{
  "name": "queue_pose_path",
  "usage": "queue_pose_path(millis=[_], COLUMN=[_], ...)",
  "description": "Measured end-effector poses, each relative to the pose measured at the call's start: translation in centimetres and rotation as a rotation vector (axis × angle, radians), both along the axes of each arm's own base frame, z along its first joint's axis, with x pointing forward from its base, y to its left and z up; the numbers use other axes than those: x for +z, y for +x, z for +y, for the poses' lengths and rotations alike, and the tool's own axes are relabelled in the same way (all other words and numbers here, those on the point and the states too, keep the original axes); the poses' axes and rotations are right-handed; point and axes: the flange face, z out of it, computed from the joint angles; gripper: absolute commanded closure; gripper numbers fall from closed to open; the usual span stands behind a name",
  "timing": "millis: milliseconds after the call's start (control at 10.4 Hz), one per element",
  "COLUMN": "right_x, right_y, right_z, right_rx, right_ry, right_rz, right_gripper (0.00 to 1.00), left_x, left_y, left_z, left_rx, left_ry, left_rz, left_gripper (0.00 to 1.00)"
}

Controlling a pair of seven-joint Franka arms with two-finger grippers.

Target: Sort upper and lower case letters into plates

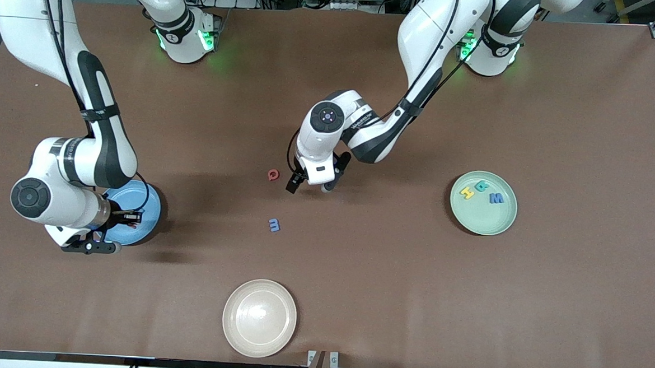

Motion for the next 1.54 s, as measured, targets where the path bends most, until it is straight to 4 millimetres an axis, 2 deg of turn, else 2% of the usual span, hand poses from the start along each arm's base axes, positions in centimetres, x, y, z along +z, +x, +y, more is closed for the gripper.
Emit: queue_pose_path(millis=[384, 672, 865, 1153, 1249, 1345, 1441, 1537], right_x=[-0.2, -0.5, -0.9, -2.1, -2.6, -2.9, -2.9, -2.9], right_y=[-0.1, -0.1, -0.1, -0.3, -0.4, -0.4, -0.4, -0.4], right_z=[0.3, 0.5, 0.5, 0.4, 0.3, 0.2, 0.3, 0.3], right_rx=[0.006, 0.01, 0.01, 0.008, 0.007, 0.007, 0.007, 0.007], right_ry=[0.002, 0.003, 0.003, 0.002, 0.001, 0.001, 0.001, 0.001], right_rz=[0.004, 0.004, 0.01, 0.027, 0.032, 0.034, 0.034, 0.033], right_gripper=[0.0, 0.0, 0.0, 0.0, 0.0, 0.0, 0.0, 0.0], left_x=[-1.1, -2.5, -4.1, -6.1, -6.6, -6.7, -6.7, -6.7], left_y=[-2.3, -2.3, -2.9, -5.7, -6.1, -6.0, -6.0, -6.0], left_z=[-3.6, -3.9, -4.0, -5.4, -5.5, -5.5, -5.5, -5.4], left_rx=[0.164, 0.293, 0.31, 0.276, 0.271, 0.273, 0.275, 0.278], left_ry=[-0.136, -0.171, -0.158, -0.137, -0.132, -0.133, -0.133, -0.134], left_rz=[-0.017, 0.026, 0.048, 0.067, 0.069, 0.069, 0.07, 0.072], left_gripper=[0.0, 0.0, 0.0, 0.0, 0.0, 0.02, 0.12, 0.12])
